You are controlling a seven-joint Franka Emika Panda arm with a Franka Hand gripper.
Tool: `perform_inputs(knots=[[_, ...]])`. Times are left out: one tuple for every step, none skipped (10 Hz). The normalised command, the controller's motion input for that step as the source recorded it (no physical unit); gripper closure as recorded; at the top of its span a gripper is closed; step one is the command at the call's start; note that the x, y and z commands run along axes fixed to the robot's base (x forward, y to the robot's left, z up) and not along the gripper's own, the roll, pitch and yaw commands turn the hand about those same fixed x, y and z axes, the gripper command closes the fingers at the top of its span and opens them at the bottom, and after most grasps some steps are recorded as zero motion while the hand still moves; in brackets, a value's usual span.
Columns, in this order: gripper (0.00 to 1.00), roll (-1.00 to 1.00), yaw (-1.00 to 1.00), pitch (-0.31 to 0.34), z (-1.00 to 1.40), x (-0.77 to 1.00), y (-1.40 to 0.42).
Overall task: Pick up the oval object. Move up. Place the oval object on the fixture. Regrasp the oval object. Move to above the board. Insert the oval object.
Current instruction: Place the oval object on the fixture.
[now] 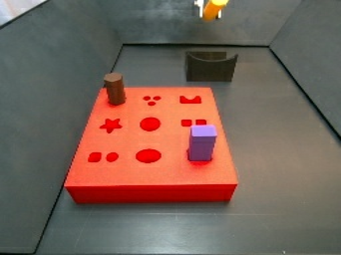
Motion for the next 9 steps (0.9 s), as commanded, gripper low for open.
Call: perform_inputs(knots=[[1.0, -1.0, -0.11, 0.041, -1.0, 0.13, 0.08], [1.0, -1.0, -0.12, 0.055, -1.0, 0.14, 0.09], [1.0, -0.88, -0.12, 0.056, -1.0, 0.15, 0.1], [1.0, -0.72, -0.12, 0.054, -1.0, 0.15, 0.1], [1.0, -0.5, -0.11, 0.053, -1.0, 0.17, 0.11], [1.0, -0.35, -0.11, 0.053, -1.0, 0.18, 0.12], [1.0, -0.24, -0.11, 0.05, -1.0, 0.18, 0.11], [1.0, -0.2, -0.11, 0.039, -0.99, 0.18, 0.11], [1.0, -0.18, -0.11, 0.029, -0.8, 0.15, 0.1]])
